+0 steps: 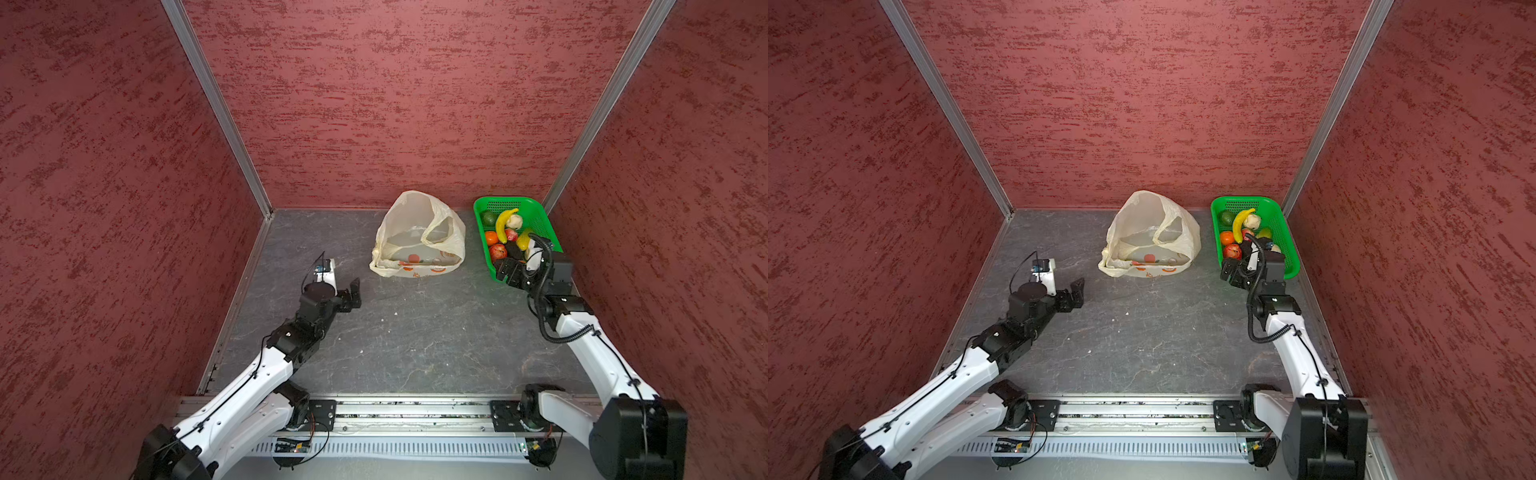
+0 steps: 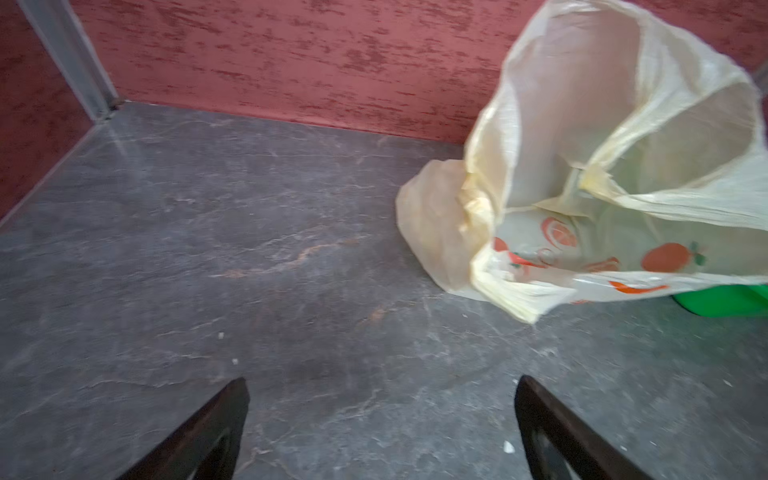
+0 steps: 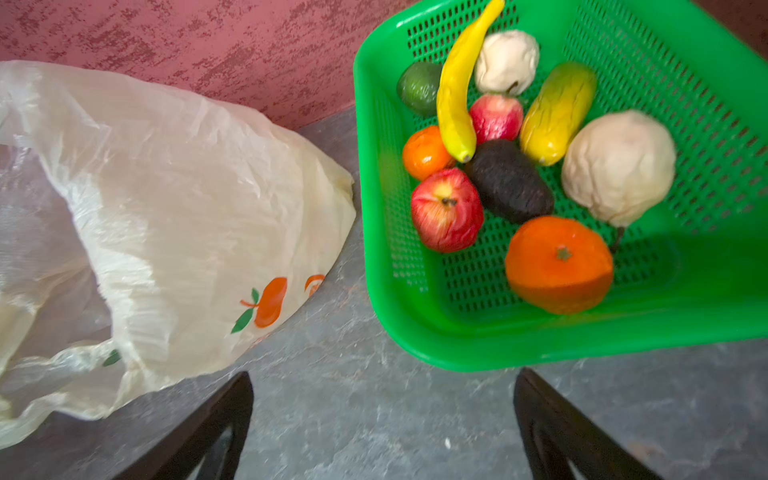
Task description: Untie the knot of the plastic bag and take out the fruit
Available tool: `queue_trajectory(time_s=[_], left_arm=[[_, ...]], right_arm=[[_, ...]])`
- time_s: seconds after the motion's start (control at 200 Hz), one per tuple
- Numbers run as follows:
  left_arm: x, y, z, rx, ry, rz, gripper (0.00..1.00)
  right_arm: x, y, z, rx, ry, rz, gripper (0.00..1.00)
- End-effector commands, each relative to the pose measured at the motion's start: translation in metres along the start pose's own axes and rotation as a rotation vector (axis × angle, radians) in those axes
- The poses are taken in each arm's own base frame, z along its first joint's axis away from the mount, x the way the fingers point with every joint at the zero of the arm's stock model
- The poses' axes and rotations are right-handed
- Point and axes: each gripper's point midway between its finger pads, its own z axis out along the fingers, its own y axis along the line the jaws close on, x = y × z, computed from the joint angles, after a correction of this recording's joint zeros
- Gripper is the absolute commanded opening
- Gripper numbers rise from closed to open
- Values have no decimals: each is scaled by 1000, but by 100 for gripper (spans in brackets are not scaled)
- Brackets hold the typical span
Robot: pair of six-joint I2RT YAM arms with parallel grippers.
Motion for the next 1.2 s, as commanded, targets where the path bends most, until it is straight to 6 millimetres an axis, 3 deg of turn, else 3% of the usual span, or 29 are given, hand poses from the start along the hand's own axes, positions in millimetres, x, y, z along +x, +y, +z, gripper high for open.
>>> queue_trajectory(time_s=[0.0,0.255,0.491,0.791,0.967,1.192], left_arm=[[-13,19,8,-16,-51,-1,100],[-30,63,37,-122,-143,82,100],[-28,92,46,-149,-257,131,100],[-13,89,75,-96,-283,134,100],[1,94,87,-114,-270,133,100],[8,100,96,-157,-264,128,100]], right_arm=[[-25,-12,10,67,-163,-127,98],[-11,-34,39,128,-270,-241,98],[3,-44,36,124,-378,-269,98],[4,-44,30,64,-468,-222,98],[19,-54,36,82,-463,-209,98],[18,-51,42,71,-446,-220,99]])
